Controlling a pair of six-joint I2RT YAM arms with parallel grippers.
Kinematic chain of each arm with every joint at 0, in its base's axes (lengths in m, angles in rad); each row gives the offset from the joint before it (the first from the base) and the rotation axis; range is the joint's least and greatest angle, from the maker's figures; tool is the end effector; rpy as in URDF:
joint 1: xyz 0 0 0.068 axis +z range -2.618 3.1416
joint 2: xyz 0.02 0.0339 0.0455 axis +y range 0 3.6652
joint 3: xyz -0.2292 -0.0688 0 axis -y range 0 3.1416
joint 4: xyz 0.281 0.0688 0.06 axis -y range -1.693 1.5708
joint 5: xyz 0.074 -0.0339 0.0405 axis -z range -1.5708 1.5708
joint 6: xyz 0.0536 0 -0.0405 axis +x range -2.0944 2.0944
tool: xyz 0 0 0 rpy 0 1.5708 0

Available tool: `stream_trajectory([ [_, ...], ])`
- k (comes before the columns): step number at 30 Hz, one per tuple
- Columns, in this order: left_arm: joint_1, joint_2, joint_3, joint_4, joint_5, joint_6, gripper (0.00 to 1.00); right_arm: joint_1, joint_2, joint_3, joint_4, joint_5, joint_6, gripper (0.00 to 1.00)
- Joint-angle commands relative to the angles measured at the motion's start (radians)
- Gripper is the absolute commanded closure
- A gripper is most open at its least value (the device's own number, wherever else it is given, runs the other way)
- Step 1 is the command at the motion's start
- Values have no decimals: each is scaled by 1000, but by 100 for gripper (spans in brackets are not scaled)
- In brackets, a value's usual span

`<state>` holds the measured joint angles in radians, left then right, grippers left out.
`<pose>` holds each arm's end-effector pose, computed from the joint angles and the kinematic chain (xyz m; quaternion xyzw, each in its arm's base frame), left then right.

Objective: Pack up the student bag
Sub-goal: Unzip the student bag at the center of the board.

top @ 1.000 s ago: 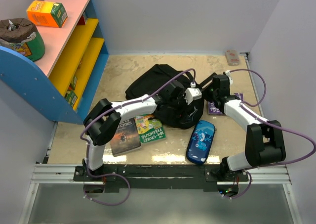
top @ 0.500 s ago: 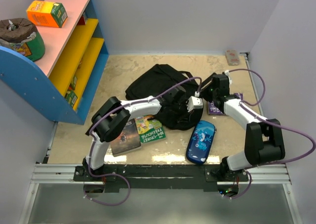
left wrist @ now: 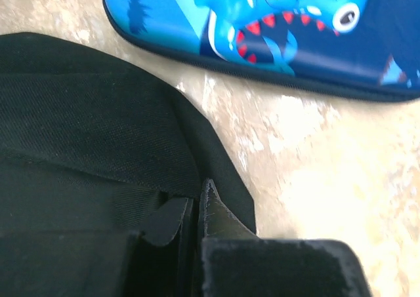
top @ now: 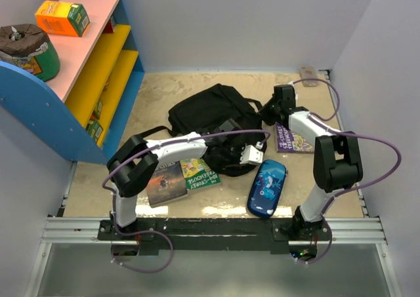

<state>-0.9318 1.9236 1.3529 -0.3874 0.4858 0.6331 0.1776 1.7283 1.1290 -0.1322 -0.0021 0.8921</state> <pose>0.2411 -0.3664 0.1280 0.7039 0.6052 -0.2703 0.2553 0.4102 0.0737 0.1457 0.3190 0.8557 0.2085 0.3500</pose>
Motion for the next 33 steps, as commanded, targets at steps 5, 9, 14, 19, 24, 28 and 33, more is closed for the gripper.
stream_trajectory([
  [5, -21, -104, -54, -175, 19, 96, 91, -15, 79, 121, 62, 27, -15, 100],
  [9, -25, -135, -55, -261, 31, 138, 84, -15, 163, 173, 74, -39, -28, 100],
  [14, -24, -181, -84, -307, 1, 154, 78, -26, 223, 247, 55, -136, -47, 82],
  [19, -19, -227, -69, -314, -30, 106, 72, -35, 209, 284, 5, -150, -76, 61],
  [24, 27, -268, -3, -340, -23, 71, 72, -41, 192, 330, -81, -136, -122, 49],
  [28, 79, -298, 70, -360, -10, 47, 69, -43, 134, 315, -101, -115, -133, 46],
  [33, 123, -313, 80, -337, -7, 39, 41, -40, 4, 229, -83, -102, -156, 46],
])
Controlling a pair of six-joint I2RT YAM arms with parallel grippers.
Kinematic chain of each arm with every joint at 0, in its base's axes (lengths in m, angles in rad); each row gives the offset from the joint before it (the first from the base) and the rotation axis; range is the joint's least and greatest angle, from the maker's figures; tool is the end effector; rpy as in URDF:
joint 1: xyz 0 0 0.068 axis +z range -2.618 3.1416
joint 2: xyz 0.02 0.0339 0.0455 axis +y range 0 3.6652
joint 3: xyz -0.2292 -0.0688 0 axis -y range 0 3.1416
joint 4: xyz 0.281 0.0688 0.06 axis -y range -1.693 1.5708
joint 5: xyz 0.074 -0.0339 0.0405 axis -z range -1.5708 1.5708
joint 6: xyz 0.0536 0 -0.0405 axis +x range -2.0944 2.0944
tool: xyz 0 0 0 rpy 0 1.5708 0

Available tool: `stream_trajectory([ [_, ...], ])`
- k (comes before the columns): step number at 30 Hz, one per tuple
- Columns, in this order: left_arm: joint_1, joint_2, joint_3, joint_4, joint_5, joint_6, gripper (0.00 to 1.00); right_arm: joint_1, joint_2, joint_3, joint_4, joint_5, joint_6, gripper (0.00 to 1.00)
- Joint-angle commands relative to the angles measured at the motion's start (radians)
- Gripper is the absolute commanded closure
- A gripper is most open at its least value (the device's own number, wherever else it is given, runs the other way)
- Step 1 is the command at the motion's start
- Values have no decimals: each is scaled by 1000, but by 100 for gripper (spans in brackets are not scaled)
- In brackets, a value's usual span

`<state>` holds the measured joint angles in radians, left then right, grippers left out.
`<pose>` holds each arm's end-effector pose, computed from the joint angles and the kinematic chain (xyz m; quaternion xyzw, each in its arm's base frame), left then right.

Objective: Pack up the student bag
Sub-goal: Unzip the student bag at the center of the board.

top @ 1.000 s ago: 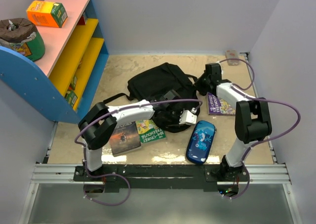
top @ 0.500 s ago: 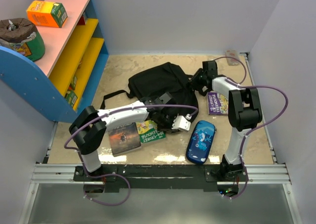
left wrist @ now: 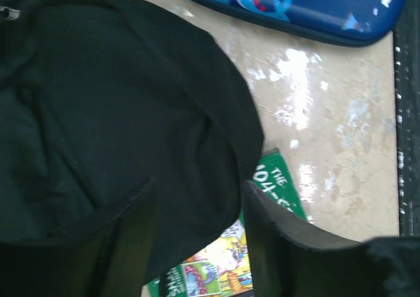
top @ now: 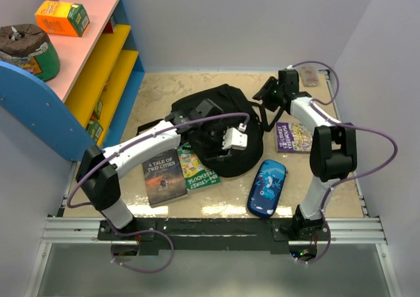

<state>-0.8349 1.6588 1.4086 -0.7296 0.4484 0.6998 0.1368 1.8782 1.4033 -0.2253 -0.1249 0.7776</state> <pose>0.2482 -0.3087 0.2288 0.6941 0.6264 -0.2314 0.2689 0.4587 0.0699 0.1749 0.2600 0.8672 0.2366 0.3527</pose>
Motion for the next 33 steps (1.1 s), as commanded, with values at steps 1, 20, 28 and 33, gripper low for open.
stream_trajectory([
  [1, 28, -45, 12, 13, 21, -20, 39, 3, -172, -93, 15, 21, -43, 46],
  [20, 69, 147, -94, 221, -22, 32, 0, 276, -792, -771, 37, 127, -8, 64],
  [28, 97, 113, 29, 38, 144, 80, 0, 276, -732, -825, 56, 130, -28, 71],
  [33, 105, 133, 6, 150, 105, -11, 0, 277, -734, -898, 73, 136, -20, 82],
])
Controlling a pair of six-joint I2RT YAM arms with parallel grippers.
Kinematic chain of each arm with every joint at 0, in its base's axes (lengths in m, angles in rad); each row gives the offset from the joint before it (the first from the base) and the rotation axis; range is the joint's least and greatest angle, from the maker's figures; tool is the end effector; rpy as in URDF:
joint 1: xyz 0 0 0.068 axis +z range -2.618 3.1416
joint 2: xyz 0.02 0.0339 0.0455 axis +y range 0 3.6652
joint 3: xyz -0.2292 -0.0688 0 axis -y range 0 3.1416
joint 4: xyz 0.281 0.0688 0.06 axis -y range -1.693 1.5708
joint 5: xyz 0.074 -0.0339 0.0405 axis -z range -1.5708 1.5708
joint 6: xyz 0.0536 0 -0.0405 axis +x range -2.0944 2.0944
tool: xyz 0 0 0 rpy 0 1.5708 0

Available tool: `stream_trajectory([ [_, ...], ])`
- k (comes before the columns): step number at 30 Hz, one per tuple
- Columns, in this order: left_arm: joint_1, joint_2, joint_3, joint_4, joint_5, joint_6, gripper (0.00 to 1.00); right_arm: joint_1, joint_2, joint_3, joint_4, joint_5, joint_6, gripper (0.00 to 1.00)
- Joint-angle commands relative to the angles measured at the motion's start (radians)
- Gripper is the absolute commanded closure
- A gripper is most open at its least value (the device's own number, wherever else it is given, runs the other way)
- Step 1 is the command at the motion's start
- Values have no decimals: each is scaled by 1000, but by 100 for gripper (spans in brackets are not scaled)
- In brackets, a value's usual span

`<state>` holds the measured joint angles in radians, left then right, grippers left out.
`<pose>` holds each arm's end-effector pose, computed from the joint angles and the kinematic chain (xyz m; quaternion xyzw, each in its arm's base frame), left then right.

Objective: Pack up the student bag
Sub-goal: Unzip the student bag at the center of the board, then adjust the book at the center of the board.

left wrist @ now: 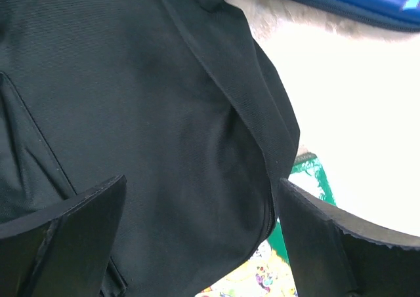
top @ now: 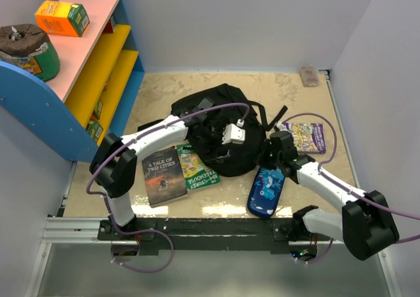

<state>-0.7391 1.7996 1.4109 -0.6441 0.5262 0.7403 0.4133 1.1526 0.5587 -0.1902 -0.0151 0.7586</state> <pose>0.2896 -0.3004 0.1824 0.6785 0.6410 -0.2506 0.2568 0.2595 0.1147 0.1253 0.1558 0.9104 0.2178 0.3155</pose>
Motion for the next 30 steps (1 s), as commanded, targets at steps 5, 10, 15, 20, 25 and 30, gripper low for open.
stream_trajectory([
  [5, 6, 52, -24, 173, -43, -123, 0, 1, -30, -120, 72, 30, 24, 87],
  [10, 0, 89, -90, 270, -138, -122, 0, 1, 5, -137, 110, 29, 33, 89],
  [15, -25, 99, -135, 221, -95, -75, 0, 1, 18, -122, 110, 46, 25, 91],
  [20, -34, 101, -129, 189, -31, -74, 0, 2, 36, -103, 117, 49, 21, 91],
  [25, -37, 174, -128, 193, -48, -68, 7, 2, 35, -95, 114, 56, 22, 94],
  [30, -46, 198, -158, 247, -139, -64, 92, 2, -17, -69, 66, 79, 22, 96],
])
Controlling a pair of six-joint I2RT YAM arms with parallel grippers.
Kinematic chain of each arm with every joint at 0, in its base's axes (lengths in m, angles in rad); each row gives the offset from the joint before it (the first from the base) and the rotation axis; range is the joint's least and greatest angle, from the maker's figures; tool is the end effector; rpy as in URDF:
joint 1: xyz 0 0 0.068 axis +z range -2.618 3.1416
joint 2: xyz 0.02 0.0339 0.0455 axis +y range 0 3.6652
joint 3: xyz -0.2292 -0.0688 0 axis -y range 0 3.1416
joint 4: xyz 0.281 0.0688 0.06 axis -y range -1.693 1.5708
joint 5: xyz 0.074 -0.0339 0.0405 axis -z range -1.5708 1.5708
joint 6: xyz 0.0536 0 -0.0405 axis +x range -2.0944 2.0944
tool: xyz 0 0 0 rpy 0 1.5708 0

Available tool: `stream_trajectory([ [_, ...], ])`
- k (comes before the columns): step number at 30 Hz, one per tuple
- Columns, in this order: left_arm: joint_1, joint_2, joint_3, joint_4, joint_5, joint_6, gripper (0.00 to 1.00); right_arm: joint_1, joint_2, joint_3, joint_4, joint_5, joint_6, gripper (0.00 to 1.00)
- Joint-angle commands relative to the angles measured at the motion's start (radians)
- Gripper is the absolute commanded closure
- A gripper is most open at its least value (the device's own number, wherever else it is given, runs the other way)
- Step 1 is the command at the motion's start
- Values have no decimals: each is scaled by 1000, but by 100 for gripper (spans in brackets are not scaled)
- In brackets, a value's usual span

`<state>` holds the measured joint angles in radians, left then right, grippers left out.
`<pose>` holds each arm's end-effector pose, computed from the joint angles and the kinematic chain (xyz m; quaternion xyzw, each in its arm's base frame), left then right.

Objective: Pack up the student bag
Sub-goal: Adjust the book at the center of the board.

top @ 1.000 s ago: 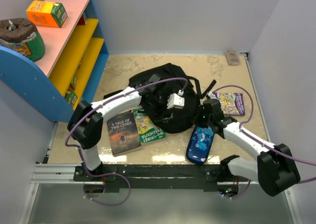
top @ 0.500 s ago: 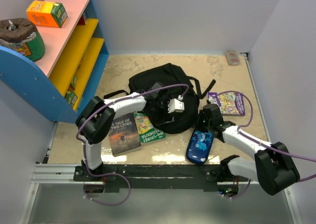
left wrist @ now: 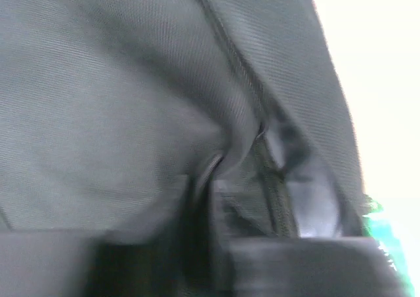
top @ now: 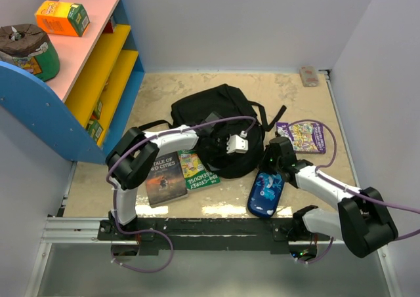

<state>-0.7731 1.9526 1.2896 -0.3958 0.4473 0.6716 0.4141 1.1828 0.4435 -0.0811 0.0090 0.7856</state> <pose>0.2871 -0.3125 0.0939 0.6658 0.6706 -0.2268 0.2357 0.2459 0.1075 0.0873 0.1735 0.9141 0.2034 0.3048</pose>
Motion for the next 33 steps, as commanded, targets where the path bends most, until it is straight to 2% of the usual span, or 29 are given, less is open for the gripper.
stream_trajectory([
  [1, -12, 37, -35, -2, -68, 6, 97, 2, -52, 50, -52, 54, -6, 96],
  [2, -12, 32, -32, -3, -73, 8, 100, 0, -58, 57, -58, 54, -3, 96],
  [9, -9, -55, 60, -123, -127, 14, 100, -15, -72, 182, -155, 163, -29, 100],
  [13, 32, -162, 114, -101, -130, -73, 100, -148, -48, 277, -200, 203, -80, 98],
  [14, 46, -181, 122, -89, -127, -92, 100, -184, -35, 311, -207, 212, -92, 95],
  [16, 90, -227, 152, -55, -87, -153, 100, -256, -19, 349, -220, 265, -123, 83],
  [17, 109, -242, 160, -39, -67, -176, 100, -268, 1, 391, -227, 337, -134, 78],
  [18, 144, -254, 165, -23, -17, -199, 100, -271, 20, 409, -224, 379, -152, 68],
  [20, 181, -274, 178, 5, 22, -260, 100, -279, 61, 464, -242, 499, -155, 62],
  [21, 192, -277, 181, 11, 52, -274, 100, -284, 116, 478, -249, 534, -152, 56],
  [24, 209, -274, 174, 29, 79, -303, 100, -328, 228, 524, -284, 631, -129, 47],
  [26, 212, -271, 165, 29, 91, -302, 100, -377, 271, 532, -267, 617, -126, 43],
  [27, 212, -270, 160, 34, 96, -302, 100, -447, 305, 532, -255, 571, -125, 41],
  [30, 215, -270, 134, 34, 113, -296, 100, -533, 360, 550, -206, 511, -141, 39],
  [32, 216, -271, 128, 34, 117, -291, 100, -546, 448, 624, -244, 541, -157, 37],
  [33, 218, -271, 123, 31, 119, -285, 100, -548, 478, 655, -271, 566, -154, 32],
])
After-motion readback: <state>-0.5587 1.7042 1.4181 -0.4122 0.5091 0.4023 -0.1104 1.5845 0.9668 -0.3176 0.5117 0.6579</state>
